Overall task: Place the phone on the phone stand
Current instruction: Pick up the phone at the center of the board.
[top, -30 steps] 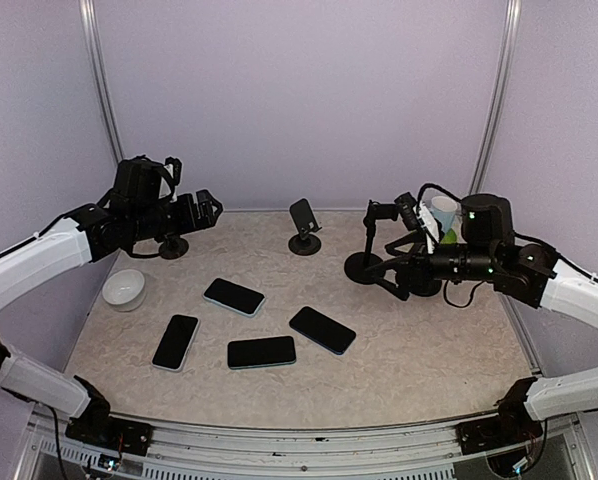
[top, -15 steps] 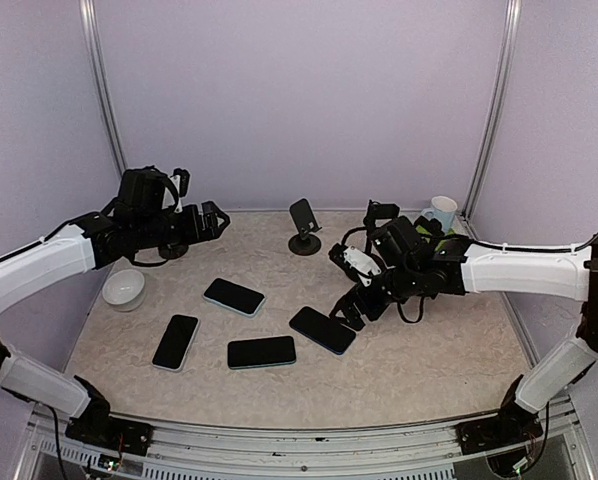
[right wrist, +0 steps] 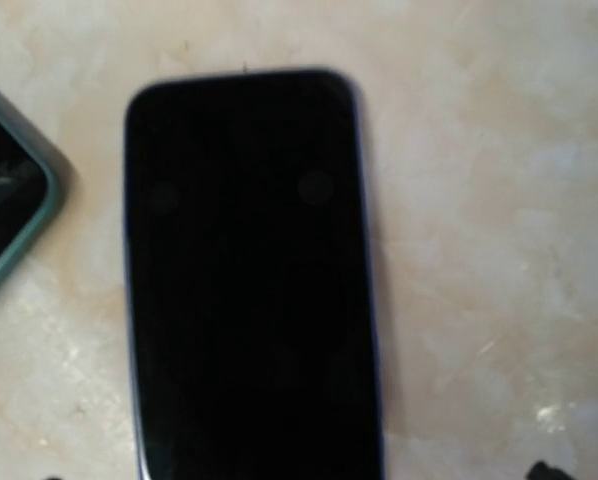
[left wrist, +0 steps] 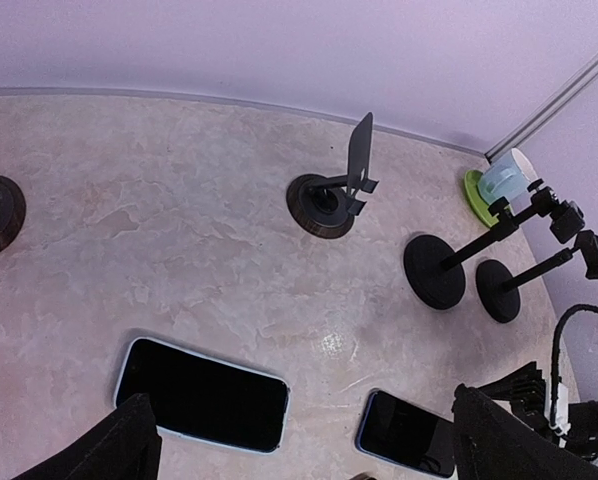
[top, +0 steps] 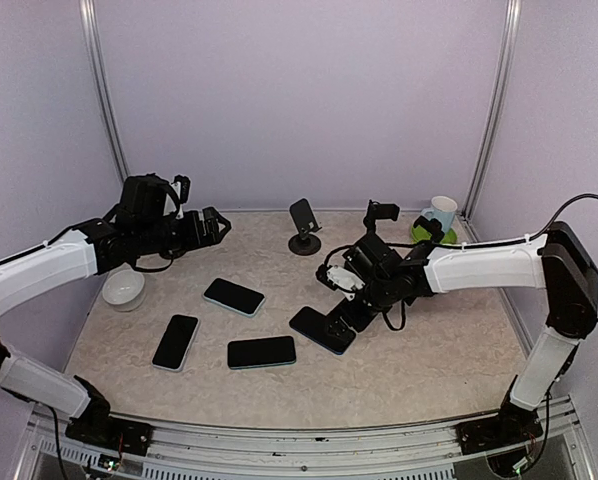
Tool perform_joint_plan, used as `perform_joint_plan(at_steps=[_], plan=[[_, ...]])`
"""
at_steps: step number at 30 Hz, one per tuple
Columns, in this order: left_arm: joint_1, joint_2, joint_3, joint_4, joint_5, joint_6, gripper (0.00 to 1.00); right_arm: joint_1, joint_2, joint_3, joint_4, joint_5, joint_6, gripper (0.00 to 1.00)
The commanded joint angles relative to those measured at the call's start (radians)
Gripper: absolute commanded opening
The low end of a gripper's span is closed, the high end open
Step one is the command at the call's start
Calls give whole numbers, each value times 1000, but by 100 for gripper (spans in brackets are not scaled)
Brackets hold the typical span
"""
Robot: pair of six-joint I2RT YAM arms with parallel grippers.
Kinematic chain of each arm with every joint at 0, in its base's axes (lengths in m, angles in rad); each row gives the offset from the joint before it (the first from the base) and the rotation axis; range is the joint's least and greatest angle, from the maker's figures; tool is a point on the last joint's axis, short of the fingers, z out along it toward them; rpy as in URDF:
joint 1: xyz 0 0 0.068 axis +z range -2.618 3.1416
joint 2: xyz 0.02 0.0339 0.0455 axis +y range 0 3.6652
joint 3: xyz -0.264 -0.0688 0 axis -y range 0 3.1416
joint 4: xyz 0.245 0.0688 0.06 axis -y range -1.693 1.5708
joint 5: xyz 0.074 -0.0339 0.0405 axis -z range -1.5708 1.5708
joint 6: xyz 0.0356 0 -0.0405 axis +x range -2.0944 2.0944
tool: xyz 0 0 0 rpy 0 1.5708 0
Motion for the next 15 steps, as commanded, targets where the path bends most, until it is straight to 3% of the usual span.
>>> perform_joint_plan(at_steps=[1, 15], plan=[[6, -17, -18, 40, 7, -14, 99, 20, 50, 32, -28, 16, -10, 100], [22, -24, -15, 24, -6, -14, 99, 58, 156, 72, -58, 52, -40, 100]])
